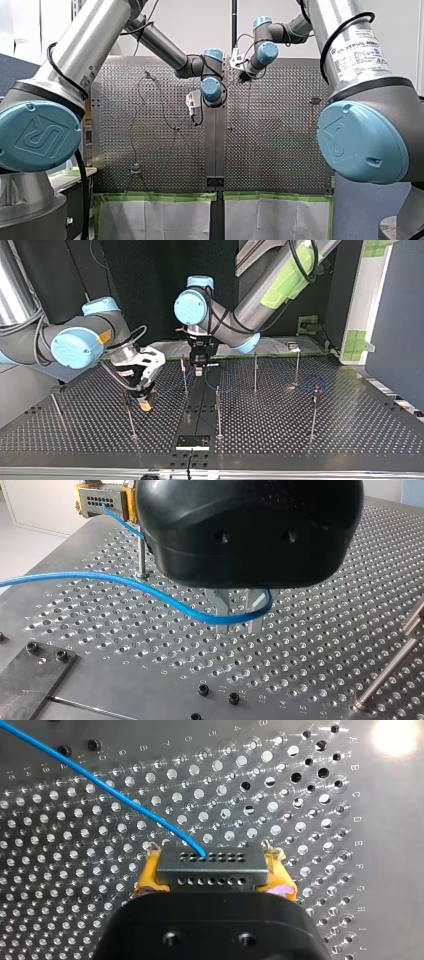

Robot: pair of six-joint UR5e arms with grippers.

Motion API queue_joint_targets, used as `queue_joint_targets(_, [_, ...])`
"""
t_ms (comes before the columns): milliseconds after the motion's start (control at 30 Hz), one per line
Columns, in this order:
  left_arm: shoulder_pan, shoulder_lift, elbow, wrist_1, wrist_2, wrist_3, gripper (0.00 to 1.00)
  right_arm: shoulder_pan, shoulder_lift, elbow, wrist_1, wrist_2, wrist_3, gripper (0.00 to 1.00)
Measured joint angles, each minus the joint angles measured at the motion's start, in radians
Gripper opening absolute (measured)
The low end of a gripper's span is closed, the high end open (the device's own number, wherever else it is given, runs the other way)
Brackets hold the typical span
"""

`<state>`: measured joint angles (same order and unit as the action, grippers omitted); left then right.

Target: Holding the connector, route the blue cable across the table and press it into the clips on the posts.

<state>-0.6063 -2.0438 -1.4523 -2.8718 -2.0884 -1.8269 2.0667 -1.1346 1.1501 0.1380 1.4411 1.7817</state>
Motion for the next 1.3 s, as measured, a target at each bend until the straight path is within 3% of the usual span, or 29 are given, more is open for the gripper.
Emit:
queue_joint_targets(633, [0.0, 0.0, 0.0, 0.0, 0.0, 0.0, 0.21, -0.006, 0.0, 0.057, -0.004, -0.001, -0.001, 0.0])
queue_joint_targets(1300, [0.0, 0.0, 0.0, 0.0, 0.0, 0.0, 0.21, -0.008, 0.0, 0.08, -0.005, -0.001, -0.001, 0.0])
